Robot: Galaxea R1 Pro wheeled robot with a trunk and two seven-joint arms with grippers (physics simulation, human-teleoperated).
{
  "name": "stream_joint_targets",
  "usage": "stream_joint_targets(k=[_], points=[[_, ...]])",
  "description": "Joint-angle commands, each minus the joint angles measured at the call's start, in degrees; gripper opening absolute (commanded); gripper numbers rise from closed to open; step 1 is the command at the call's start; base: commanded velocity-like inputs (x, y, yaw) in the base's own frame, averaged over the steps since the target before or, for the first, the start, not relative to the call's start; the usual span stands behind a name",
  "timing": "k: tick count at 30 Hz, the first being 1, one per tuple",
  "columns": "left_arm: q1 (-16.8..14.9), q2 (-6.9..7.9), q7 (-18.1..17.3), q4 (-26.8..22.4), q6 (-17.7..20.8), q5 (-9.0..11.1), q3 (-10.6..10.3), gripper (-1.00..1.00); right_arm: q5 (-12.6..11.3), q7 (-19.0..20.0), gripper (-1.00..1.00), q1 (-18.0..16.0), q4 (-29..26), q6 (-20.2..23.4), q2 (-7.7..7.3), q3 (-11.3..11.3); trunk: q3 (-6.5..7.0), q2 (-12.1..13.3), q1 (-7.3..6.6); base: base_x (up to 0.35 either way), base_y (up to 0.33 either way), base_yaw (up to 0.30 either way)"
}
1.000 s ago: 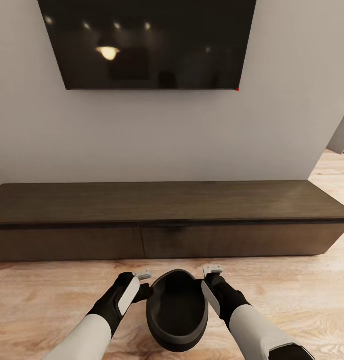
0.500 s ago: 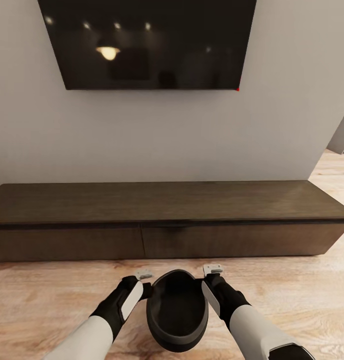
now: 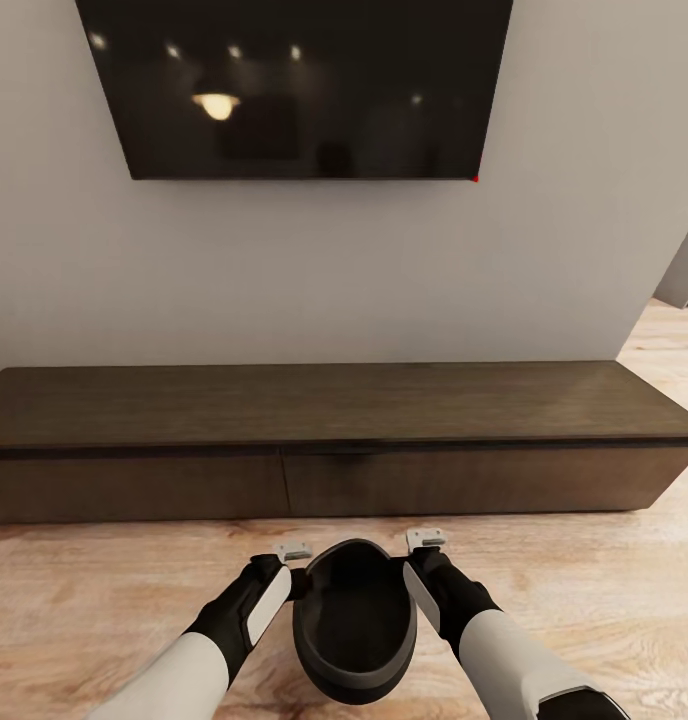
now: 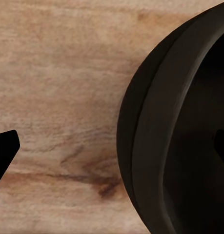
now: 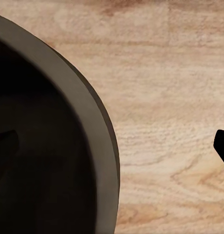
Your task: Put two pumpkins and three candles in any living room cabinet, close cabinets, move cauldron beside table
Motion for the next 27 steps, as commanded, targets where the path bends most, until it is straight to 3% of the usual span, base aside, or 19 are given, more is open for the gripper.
stream_joint_targets(k=[1,6,12,27], points=[[-0.02,0.00,0.44,-0.07,0.17,0.51,-0.14,1.00,-0.59,-0.52,1.00,-0.02,-0.07,0.22,0.00,0.27,-0.05,-0.02,-0.01,0.000,0.000,0.000],[-0.02,0.00,0.27,0.44,0.22,0.58,-0.18,1.00,-0.62,-0.52,1.00,-0.02,-0.07,0.22,0.00,0.27,-0.05,-0.02,-0.01,0.000,0.000,0.000],[-0.02,0.00,0.25,3.07,0.23,0.52,-0.38,1.00,-0.62,-0.52,1.00,-0.02,-0.07,0.22,0.00,0.27,-1.38,-0.10,0.14,0.000,0.000,0.000],[-0.02,0.00,0.16,3.63,0.08,0.50,-0.24,1.00,-0.62,-0.52,1.00,-0.02,-0.07,0.22,0.00,0.27,-1.38,-0.10,0.14,0.000,0.000,0.000]])
